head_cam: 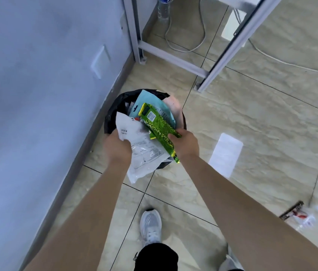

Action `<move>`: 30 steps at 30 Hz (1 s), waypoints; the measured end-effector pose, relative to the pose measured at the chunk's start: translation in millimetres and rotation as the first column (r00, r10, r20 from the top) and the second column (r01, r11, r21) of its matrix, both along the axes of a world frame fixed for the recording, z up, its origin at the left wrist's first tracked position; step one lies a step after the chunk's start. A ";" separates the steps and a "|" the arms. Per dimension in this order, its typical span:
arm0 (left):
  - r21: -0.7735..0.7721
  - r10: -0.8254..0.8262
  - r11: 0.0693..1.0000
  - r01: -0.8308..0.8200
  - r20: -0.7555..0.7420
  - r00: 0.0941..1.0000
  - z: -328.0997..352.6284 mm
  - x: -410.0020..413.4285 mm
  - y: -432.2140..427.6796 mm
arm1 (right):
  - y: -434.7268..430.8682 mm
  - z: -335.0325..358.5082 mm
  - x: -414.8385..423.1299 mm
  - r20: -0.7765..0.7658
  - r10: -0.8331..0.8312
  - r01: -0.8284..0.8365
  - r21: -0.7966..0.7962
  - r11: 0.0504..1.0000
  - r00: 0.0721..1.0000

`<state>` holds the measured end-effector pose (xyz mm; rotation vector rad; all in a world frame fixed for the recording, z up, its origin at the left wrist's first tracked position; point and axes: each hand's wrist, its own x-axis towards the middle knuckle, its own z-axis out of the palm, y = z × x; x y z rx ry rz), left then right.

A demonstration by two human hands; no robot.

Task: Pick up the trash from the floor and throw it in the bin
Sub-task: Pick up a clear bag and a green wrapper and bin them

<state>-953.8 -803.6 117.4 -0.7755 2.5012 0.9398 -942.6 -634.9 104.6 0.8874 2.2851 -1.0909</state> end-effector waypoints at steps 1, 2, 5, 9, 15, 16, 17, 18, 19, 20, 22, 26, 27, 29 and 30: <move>-0.016 -0.029 0.999 0.029 0.003 1.000 -5.6 -2.2 2.5 | 0.3 -3.6 -2.9 0.004 0.007 -0.007 0.009 1.000 1.000; -0.039 -0.055 0.998 0.056 0.014 0.998 -12.1 -4.7 4.9 | 0.6 -6.8 -6.3 0.006 0.019 -0.020 0.021 1.000 1.000; -0.078 -0.087 0.993 0.091 0.053 0.995 -29.6 -12.9 14.7 | 2.1 -13.6 -15.7 0.011 0.098 -0.099 0.081 0.992 0.995; -0.039 -0.071 0.997 0.073 0.043 0.997 -50.7 -21.1 20.4 | 4.4 -19.0 -25.8 0.012 0.193 -0.193 0.097 0.976 0.981; 0.176 0.243 0.953 -0.247 0.046 0.969 -37.7 -33.5 -1.0 | 0.3 -19.8 -26.3 -0.026 0.183 -0.181 0.070 0.981 0.983; 0.177 0.230 0.956 -0.234 0.042 0.972 -32.2 -34.1 -4.9 | 0.1 -17.6 -24.6 -0.052 0.180 -0.176 0.066 0.982 0.982; 0.151 0.185 0.971 -0.188 0.036 0.982 -26.5 -34.5 -8.2 | 0.1 -14.9 -22.3 -0.072 0.182 -0.178 0.065 0.982 0.981; 0.106 0.122 0.986 -0.125 0.032 0.992 -20.0 -33.9 -11.2 | 0.5 -11.0 -19.1 -0.080 0.197 -0.191 0.071 0.979 0.977; 0.057 0.056 0.997 -0.058 0.032 0.998 -12.9 -32.9 -13.5 | 1.1 -6.6 -15.6 -0.078 0.219 -0.212 0.086 0.973 0.973; 0.011 -0.008 1.000 0.008 0.033 0.999 -6.2 -31.9 -14.9 | 2.2 -2.1 -13.0 -0.071 0.246 -0.238 0.102 0.966 0.967; -0.079 -0.150 0.985 0.152 0.033 0.988 12.2 -27.9 -12.3 | 7.3 10.0 -8.2 -0.067 0.286 -0.276 0.125 0.953 0.956; -0.235 -0.419 0.880 0.413 0.029 0.908 53.1 -11.7 11.7 | 31.8 40.8 1.9 -0.067 0.333 -0.323 0.126 0.938 0.941; -0.265 -0.472 0.847 0.461 0.026 0.881 63.6 -5.8 21.9 | 40.7 49.5 7.4 -0.063 0.326 -0.318 0.108 0.942 0.943; -0.295 -0.559 0.789 0.539 0.019 0.829 82.7 8.1 48.5 | 64.9 65.9 24.7 -0.035 0.311 -0.309 0.068 0.949 0.950; -0.291 -0.596 0.766 0.573 0.016 0.803 89.8 14.2 62.0 | 77.3 71.6 33.7 -0.013 0.313 -0.312 0.050 0.949 0.950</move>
